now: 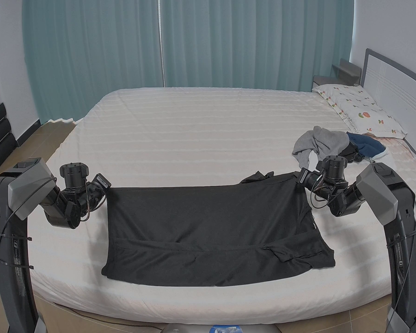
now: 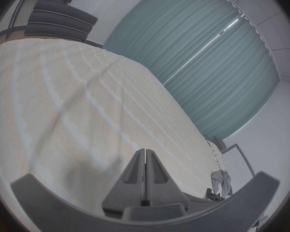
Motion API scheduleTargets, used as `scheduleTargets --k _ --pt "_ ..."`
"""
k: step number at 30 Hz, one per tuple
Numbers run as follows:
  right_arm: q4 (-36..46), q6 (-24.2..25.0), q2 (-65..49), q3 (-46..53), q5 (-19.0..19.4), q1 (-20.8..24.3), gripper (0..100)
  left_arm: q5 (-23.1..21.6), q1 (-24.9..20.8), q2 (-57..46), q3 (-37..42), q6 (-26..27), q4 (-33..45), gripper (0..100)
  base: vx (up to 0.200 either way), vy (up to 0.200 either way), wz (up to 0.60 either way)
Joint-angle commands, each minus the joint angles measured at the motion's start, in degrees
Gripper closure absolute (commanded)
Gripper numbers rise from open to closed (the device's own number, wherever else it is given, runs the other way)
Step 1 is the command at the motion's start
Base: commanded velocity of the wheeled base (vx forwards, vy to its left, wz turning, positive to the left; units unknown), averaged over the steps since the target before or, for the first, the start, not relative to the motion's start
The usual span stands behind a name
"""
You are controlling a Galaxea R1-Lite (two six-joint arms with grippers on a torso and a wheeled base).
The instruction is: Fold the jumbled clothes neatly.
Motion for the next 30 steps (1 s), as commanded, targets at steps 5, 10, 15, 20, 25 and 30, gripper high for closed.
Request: scheduleTargets --k 5,10,15,20,25,30 --pt "-1.93 0.58 -0.53 0.93 -0.29 0.51 100 0.03 0.28 -0.87 0.36 -0.11 0.04 100 0.0 0.0 0.0" --pt "-3.16 0.67 -0.53 1.54 -0.82 0.51 100 0.03 0.19 -0.87 0.8 -0.11 -0.49 100 0.0 0.0 0.0" --pt "-5.01 0.76 -1.59 1.9 -0.9 0.16 100 0.03 1.07 -1.58 0.62 -0.11 -0.58 100 0.0 0.0 0.0" --pt "-5.71 0.67 -1.5 2.51 -1.17 0.07 100 0.03 1.42 -2.19 0.88 -0.02 -0.66 100 0.0 0.0 0.0" --pt "-6.76 0.58 -1.41 3.48 -1.17 0.25 100 -0.06 1.51 -2.37 1.32 -0.19 -0.58 100 0.0 0.0 0.0" --pt "-8.7 0.67 -1.68 3.74 -1.43 1.13 100 -0.06 1.42 -2.63 1.32 -0.19 -0.66 100 0.0 0.0 0.0"
